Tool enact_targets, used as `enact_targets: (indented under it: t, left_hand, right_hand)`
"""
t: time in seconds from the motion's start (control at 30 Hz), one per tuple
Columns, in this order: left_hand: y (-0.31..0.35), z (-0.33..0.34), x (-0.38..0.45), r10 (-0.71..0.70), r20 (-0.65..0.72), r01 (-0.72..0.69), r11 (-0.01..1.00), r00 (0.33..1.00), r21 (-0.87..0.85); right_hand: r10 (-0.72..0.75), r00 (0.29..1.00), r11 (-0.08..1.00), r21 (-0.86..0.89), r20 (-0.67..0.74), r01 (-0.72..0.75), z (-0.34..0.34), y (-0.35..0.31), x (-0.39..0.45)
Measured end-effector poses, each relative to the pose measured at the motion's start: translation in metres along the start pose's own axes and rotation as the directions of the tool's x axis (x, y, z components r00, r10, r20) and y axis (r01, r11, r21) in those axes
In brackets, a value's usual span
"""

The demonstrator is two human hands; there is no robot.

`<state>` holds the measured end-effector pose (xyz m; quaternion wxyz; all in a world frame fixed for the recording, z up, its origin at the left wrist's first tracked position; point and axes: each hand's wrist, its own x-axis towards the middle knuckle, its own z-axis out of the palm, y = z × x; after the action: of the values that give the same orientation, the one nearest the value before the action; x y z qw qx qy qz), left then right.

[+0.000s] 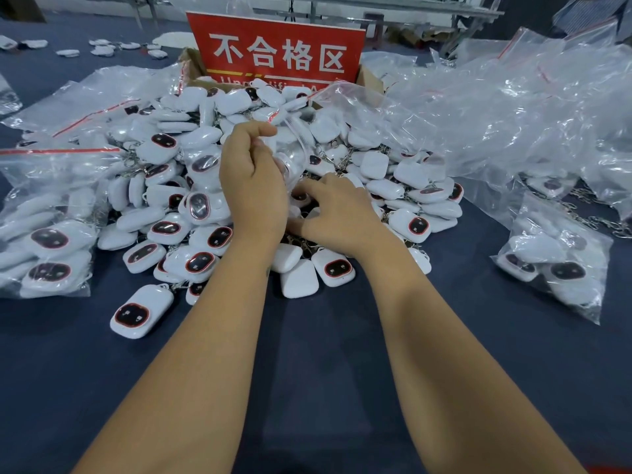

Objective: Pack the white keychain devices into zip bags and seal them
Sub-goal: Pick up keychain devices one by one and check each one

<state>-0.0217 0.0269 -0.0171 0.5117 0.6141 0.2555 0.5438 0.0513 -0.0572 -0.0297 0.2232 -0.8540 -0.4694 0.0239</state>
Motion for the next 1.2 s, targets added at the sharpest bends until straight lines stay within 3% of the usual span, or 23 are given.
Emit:
enact_targets:
  t: [0.33, 0.5, 0.57, 0.63, 0.77, 0.87, 0.97, 1.07, 1.13, 1.2]
  left_hand:
    - [0.000, 0.000, 0.000, 0.024, -0.052, -0.022, 0.999, 0.998, 0.047]
    - [0.006, -0.003, -0.001, 0.061, -0.127, -0.059, 0.998, 0.990, 0.023]
    - [0.007, -0.004, -0.001, 0.078, -0.134, -0.074, 0.997, 0.988, 0.033]
    - [0.004, -0.004, 0.000, 0.070, -0.082, -0.064, 0.995, 0.994, 0.073]
    - [-0.005, -0.001, 0.001, -0.061, 0.182, 0.019, 0.974, 0.981, 0.227]
    - [-0.009, 0.000, -0.002, -0.051, 0.270, -0.043, 0.943, 0.961, 0.330]
    - [-0.009, 0.001, -0.001, -0.028, 0.299, -0.084, 0.930, 0.954, 0.357]
    - [-0.008, 0.001, -0.001, -0.021, 0.327, -0.104, 0.927, 0.945, 0.360]
    - [-0.005, 0.000, -0.003, -0.038, 0.335, -0.077, 0.943, 0.941, 0.323]
    - [-0.004, 0.001, -0.004, -0.072, 0.310, -0.023, 0.957, 0.948, 0.291]
  right_hand:
    - [-0.044, 0.998, 0.976, 0.210, -0.053, 0.055, 0.001, -0.001, -0.001]
    - [0.141, 0.976, 0.886, 0.461, -0.165, -0.050, -0.004, 0.006, 0.001]
    - [0.218, 0.958, 0.801, 0.594, -0.186, -0.067, -0.008, 0.008, 0.003]
    - [0.270, 0.946, 0.690, 0.721, -0.178, -0.062, -0.010, 0.009, 0.004]
    - [0.333, 0.928, 0.531, 0.847, -0.170, -0.036, -0.015, 0.008, 0.005]
    - [0.347, 0.927, 0.383, 0.924, -0.140, -0.003, -0.018, 0.008, 0.004]
    - [0.351, 0.924, 0.331, 0.943, -0.150, 0.027, -0.018, 0.009, 0.004]
    - [0.281, 0.941, 0.360, 0.930, -0.187, 0.077, -0.017, 0.008, 0.003]
    - [0.230, 0.953, 0.383, 0.919, -0.196, 0.096, -0.016, 0.006, 0.003]
    - [0.199, 0.968, 0.341, 0.937, -0.154, 0.079, -0.017, 0.004, 0.003]
